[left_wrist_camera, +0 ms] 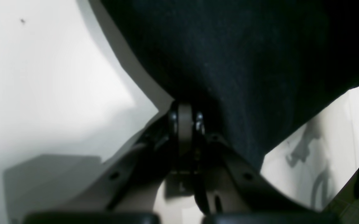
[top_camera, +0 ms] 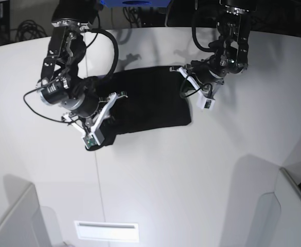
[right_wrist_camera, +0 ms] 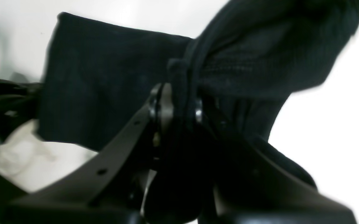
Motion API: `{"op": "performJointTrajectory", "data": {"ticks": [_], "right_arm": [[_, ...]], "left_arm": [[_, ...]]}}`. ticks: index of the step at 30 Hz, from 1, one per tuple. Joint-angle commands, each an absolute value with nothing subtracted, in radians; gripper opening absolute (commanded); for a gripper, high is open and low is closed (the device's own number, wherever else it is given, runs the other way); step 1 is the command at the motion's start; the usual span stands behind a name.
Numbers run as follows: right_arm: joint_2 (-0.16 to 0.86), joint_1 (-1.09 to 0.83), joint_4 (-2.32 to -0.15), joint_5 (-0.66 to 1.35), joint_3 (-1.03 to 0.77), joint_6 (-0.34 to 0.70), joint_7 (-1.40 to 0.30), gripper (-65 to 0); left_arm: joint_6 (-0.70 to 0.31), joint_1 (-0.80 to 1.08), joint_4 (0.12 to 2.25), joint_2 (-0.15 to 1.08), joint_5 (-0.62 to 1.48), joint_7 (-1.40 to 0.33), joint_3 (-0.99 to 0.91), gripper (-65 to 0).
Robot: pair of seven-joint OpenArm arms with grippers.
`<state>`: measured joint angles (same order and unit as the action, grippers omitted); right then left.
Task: Fold the T-shirt properly
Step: 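Grasp the other strip end with the right gripper and fold it over the left-folded part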
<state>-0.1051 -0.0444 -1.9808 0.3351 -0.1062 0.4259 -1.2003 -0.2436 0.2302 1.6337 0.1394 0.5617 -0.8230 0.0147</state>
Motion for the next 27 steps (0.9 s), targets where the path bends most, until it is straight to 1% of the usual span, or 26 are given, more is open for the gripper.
{"op": "performJointTrajectory", "data": {"ticks": [1,6,12,16,21,27], "right_arm": [[-0.113,-0.035,-2.005,0.375,-0.102,0.426,-1.181,-65.0],[-0.114,-0.039,-2.003,0.432,-0.102,0.426,-1.181,-65.0],[-0.120,-0.039,-1.997,0.441,-0.102,0.426,-1.173,-65.0],[-0.120,-0.041,-1.995,0.507,-0.102,0.426,-1.173,-65.0],[-0.122,-0.041,-1.979,0.518,-0.102,0.426,-1.173,-65.0],[-0.125,-0.042,-1.959,0.516,0.005,0.424,-1.144,-65.0]], "left_arm": [[-0.243,0.216,1.641,0.145,0.553,-0.840,0.016,-65.0],[-0.243,0.208,1.641,0.143,0.553,-0.842,0.016,-65.0],[-0.243,0.202,1.641,0.142,0.555,-0.842,0.018,-65.0],[-0.243,0.202,1.641,0.143,0.555,-0.842,0.018,-65.0],[-0.243,0.202,1.641,0.143,0.555,-0.842,0.018,-65.0],[-0.243,0.205,1.643,0.143,0.558,-0.842,0.018,-65.0]]}}
